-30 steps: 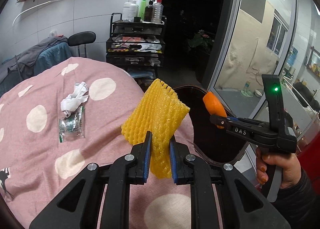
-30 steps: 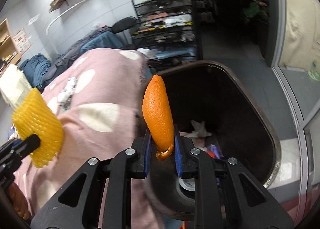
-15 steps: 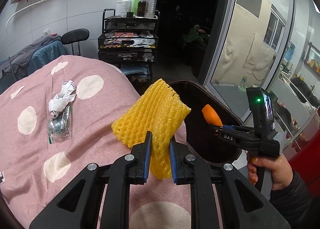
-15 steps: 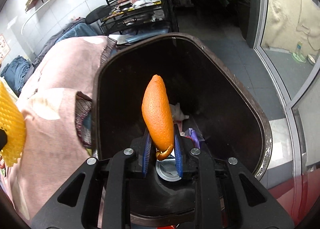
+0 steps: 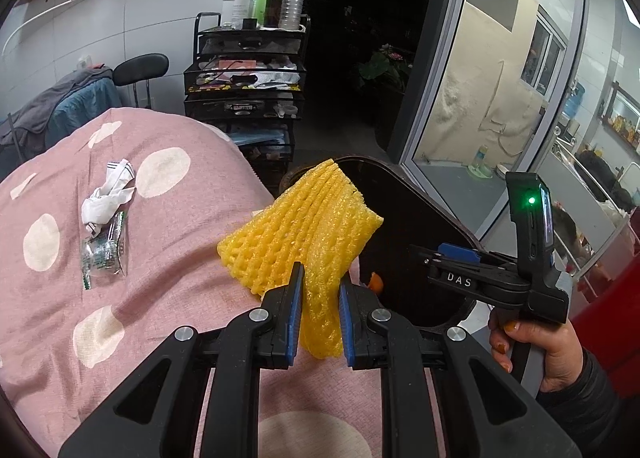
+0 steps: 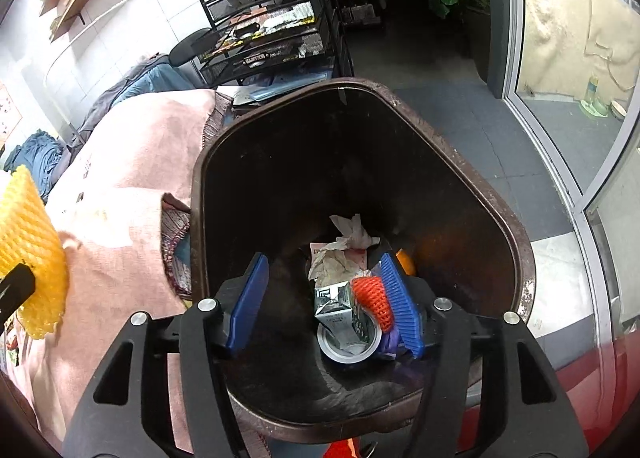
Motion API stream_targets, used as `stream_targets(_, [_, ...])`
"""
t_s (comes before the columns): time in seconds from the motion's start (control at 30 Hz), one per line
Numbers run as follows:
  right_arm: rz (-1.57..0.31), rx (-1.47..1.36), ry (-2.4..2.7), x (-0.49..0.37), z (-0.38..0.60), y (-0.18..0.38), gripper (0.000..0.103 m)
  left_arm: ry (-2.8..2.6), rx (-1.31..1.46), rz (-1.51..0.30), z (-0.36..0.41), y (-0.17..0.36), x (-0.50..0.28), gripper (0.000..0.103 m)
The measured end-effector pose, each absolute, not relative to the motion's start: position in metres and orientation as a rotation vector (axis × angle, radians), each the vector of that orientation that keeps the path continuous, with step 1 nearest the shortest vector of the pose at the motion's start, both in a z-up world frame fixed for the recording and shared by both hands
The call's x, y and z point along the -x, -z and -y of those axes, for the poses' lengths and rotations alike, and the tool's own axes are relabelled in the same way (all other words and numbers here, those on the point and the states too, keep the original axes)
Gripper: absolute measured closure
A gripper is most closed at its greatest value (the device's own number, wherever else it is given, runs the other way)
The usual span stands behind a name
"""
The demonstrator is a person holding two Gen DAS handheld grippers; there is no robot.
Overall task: Collect trash
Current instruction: 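Open the left gripper over the bin to drop the yellow foam net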
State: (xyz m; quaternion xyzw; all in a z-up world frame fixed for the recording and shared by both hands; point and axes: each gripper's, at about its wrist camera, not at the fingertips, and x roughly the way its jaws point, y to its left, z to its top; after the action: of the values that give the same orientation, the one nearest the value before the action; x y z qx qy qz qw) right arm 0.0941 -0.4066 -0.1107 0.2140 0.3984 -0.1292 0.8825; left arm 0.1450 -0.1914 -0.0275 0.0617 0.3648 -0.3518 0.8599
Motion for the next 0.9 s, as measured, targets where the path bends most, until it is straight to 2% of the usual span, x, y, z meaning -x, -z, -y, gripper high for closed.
stream_targets(0.47, [-0.73, -0.46, 0.324, -0.071, 0.416, 0.09, 0.042, 0.817, -0.166, -0.765, 0.237, 0.022, -0.147, 0.086])
stream_targets(0.9, [-0.717, -0.478, 0.394, -0.053, 0.438, 0.088, 0.042, 0.89, -0.223, -0.805, 0.297, 0.032, -0.15, 0.086])
